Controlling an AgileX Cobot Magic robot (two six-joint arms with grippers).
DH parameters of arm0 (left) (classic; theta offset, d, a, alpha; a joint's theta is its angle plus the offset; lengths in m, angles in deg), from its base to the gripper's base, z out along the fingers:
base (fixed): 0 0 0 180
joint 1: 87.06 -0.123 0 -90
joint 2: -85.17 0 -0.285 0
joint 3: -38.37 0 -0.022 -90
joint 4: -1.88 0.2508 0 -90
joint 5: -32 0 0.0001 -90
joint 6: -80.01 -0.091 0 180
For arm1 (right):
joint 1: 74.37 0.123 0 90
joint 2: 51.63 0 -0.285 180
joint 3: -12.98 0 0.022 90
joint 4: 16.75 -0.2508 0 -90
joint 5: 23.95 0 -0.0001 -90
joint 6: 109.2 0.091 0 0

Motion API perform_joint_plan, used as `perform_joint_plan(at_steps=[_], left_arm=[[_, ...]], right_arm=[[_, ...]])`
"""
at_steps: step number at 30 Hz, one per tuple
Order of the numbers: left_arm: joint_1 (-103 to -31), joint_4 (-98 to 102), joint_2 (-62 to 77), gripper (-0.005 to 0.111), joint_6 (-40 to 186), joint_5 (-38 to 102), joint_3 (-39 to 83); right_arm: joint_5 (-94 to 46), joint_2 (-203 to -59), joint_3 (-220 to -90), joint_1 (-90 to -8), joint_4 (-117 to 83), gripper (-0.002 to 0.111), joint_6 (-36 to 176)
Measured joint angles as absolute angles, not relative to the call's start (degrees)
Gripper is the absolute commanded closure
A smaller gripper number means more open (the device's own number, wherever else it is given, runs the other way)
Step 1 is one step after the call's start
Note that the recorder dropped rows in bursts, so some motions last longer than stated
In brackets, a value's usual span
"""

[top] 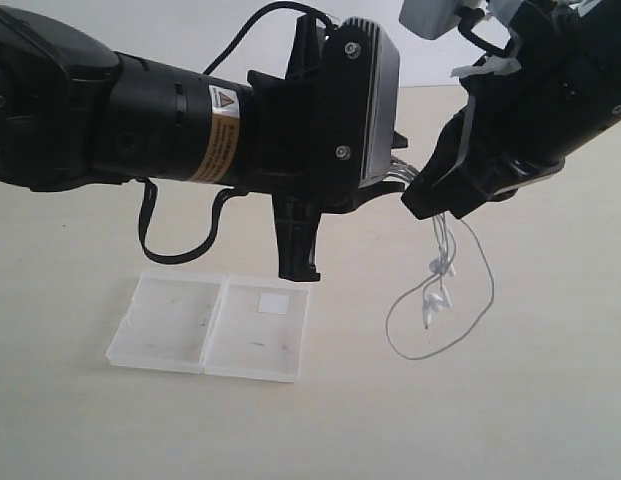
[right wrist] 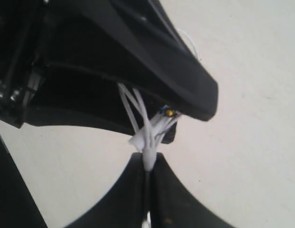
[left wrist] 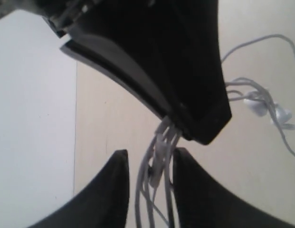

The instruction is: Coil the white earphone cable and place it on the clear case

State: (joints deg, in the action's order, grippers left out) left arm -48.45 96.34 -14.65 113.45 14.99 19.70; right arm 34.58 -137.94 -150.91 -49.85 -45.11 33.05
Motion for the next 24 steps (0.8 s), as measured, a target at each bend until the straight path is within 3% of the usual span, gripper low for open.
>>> perform_joint_plan(at_steps=[4, 24], left_arm=[[-48.45, 96.34, -14.65, 0.106, 113.18, 14.87, 19.70], [-49.23, 96.34, -13.13, 0.107, 127.70, 12.76, 19.70]], right_arm=[[34.58, -137.94, -150.91, -49.85, -45.11, 0.108, 33.05], [31.76, -136.89, -152.17, -49.85, -44.87, 0.108, 34.16]])
